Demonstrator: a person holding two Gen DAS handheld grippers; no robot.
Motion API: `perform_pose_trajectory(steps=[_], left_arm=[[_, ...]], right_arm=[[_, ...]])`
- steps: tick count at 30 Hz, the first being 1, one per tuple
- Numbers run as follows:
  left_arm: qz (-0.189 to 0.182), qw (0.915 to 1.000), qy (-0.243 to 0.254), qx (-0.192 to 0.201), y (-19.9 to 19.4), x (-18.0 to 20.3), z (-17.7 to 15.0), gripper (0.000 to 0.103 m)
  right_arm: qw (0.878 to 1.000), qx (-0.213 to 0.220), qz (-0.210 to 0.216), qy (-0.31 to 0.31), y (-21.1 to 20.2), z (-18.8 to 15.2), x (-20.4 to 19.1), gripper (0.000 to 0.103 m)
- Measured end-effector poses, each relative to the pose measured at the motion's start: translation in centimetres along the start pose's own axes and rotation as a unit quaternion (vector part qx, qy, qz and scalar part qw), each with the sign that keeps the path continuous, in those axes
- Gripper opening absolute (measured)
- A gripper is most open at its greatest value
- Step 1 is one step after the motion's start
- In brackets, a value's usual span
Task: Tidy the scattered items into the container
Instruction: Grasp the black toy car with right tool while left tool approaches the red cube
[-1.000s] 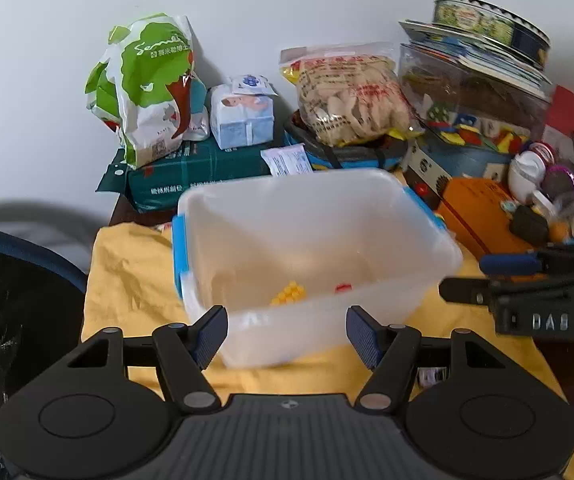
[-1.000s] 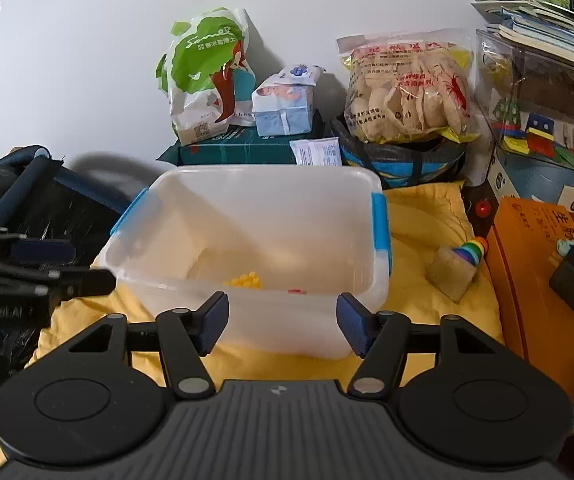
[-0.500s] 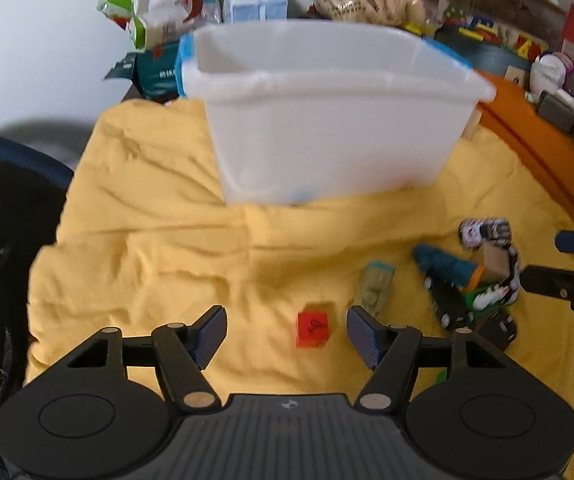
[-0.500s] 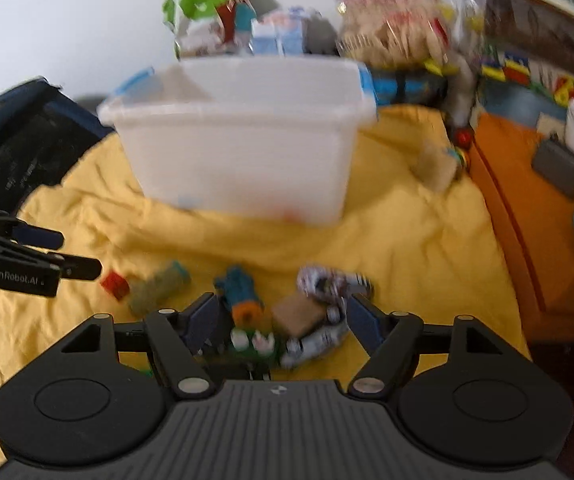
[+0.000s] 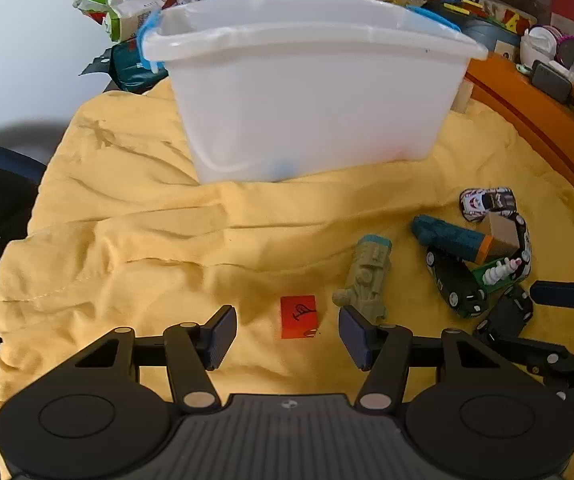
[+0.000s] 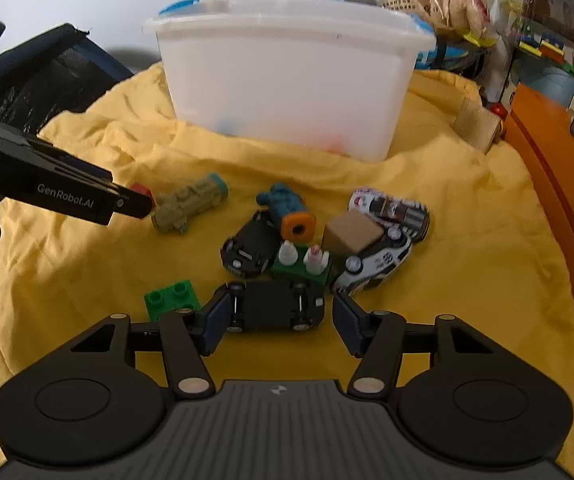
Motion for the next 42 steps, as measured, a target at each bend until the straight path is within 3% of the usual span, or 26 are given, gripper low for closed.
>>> perform_pose_trajectory(steps=[2, 4, 6, 10, 15, 17, 18, 20, 22, 32, 36, 42], left_arm=[[-0.002, 1.0000, -0.005, -0.005, 0.5, -0.1, -0.2, 0.061], [-0.002, 0.9999, -0.009, -0.007, 0.7, -0.1, -0.2, 0.061], [-0.002, 0.9999, -0.011, -0.010, 1.0, -0.1, -0.3, 0.061], [-0.001, 0.9999, -0.007, -0.007, 1.1, 0.1, -0.3, 0.060], [-0.001, 0.9998, -0.017, -0.007, 1.6, 0.1, -0.2, 0.060], [-0.003, 0.9998, -0.017, -0.005, 1.6, 0.1, -0.1, 0.060], [-0.003, 0.9999, -0.014, -0.004, 1.6, 0.2, -0.1, 0.060], [-0.003, 0.9999, -0.010, -0.002, 1.5, 0.2, -0.1, 0.050], [-0.005, 1.0000, -0.008, -0.002, 1.4, 0.3, -0.1, 0.047], [-0.012, 0.9998, -0.016, -0.001, 1.4, 0.5, -0.3, 0.045], [-0.014, 0.9998, -0.010, 0.003, 1.2, 0.9, -0.1, 0.039], [-0.013, 0.9999, -0.005, 0.003, 0.8, 1.0, 0.0, 0.031]], right_arm=[[1.000, 0.000, -0.001, 0.001, 0.1, -0.1, -0.1, 0.063], [1.000, 0.000, -0.003, -0.001, 0.2, 0.0, -0.1, 0.074], [1.000, -0.002, 0.000, -0.003, 0.4, -0.1, -0.3, 0.074], [1.000, -0.003, 0.009, 0.004, 0.7, -0.1, -0.5, 0.064], [1.000, -0.005, 0.013, 0.005, 1.0, 0.0, -0.9, 0.064], [1.000, -0.008, 0.025, 0.012, 1.0, 0.1, -1.1, 0.058], [0.999, -0.007, 0.033, 0.016, 0.8, 0.2, -1.1, 0.051], [0.999, -0.006, 0.040, 0.019, 0.4, 0.4, -1.1, 0.049], [0.999, -0.004, 0.043, 0.022, 0.1, 0.4, -1.0, 0.041], [0.998, -0.012, 0.053, 0.031, -0.1, 0.2, -0.8, 0.041], [0.997, -0.006, 0.068, 0.022, -0.7, 0.4, -1.4, 0.021], [0.998, 0.001, 0.067, 0.019, -1.5, 0.4, -1.3, 0.020]])
Point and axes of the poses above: each gripper's, at about its wrist camera, not at the fingertips, and y roughly the way its jaws point, x to its right, z to its top, the point moved 9 cm from there along y, roughly the way its jaws point, and after that the axes turned 11 degrees about -z, right-handed, at the moved point
